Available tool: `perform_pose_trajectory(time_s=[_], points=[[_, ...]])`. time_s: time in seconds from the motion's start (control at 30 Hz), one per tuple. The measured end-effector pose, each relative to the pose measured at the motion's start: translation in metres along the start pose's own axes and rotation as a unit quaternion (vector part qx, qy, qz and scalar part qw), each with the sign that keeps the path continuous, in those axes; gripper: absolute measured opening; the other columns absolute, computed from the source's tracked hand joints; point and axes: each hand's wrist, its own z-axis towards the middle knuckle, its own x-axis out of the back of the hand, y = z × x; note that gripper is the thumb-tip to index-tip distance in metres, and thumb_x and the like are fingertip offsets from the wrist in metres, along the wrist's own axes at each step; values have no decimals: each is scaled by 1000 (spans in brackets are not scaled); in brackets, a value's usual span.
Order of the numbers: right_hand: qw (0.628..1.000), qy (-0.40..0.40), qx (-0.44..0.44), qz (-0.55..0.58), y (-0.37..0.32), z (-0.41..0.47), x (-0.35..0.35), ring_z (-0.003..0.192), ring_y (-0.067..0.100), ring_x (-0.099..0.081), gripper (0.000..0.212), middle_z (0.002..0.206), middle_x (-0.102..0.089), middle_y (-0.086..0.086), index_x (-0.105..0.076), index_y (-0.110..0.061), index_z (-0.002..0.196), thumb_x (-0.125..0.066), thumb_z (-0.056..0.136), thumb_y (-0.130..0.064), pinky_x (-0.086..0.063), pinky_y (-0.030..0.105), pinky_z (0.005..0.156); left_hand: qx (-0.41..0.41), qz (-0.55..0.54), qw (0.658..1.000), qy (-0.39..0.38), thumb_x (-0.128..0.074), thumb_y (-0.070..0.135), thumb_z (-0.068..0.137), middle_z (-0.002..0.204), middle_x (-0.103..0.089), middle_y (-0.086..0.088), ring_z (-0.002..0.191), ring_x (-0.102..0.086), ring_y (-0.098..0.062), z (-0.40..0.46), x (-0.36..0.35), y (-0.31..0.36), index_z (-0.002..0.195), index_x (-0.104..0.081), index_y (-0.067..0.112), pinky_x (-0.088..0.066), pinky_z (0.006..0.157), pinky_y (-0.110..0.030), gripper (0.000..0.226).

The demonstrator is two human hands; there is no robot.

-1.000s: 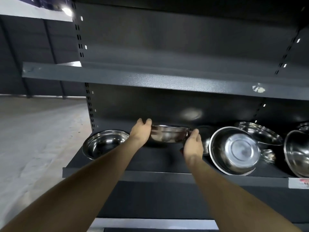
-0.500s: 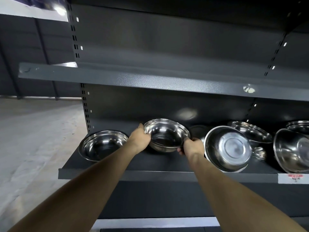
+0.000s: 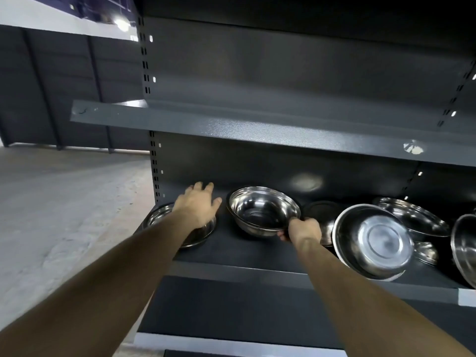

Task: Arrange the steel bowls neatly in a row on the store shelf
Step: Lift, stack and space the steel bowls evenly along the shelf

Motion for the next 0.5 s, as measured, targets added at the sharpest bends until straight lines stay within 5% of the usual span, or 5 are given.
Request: perform_pose_trajectory(time_s=[0.3,0.5], points=[[996,-89,-4,-13,-3,-24,-79,28,13,-58,12,37,-60,6,-53,-2,80,-47,91,-2,-46,19,32,88,69,994,-10,-32,50,101,146,-42,-12,135,-40,-32,-27,26,-94,147,-39,18,-40,105,-46,56],[984,-176,-3,-27,2,-55,-135,35,14,-63,9,52,-69,11,-56,-1,92,-48,95,-5,-50,20,37,105,76,992,-5,-30,50,102,145,-44,-13,135,-39,-32,-47,34,-127,146,-41,16,-40,102,-46,57]])
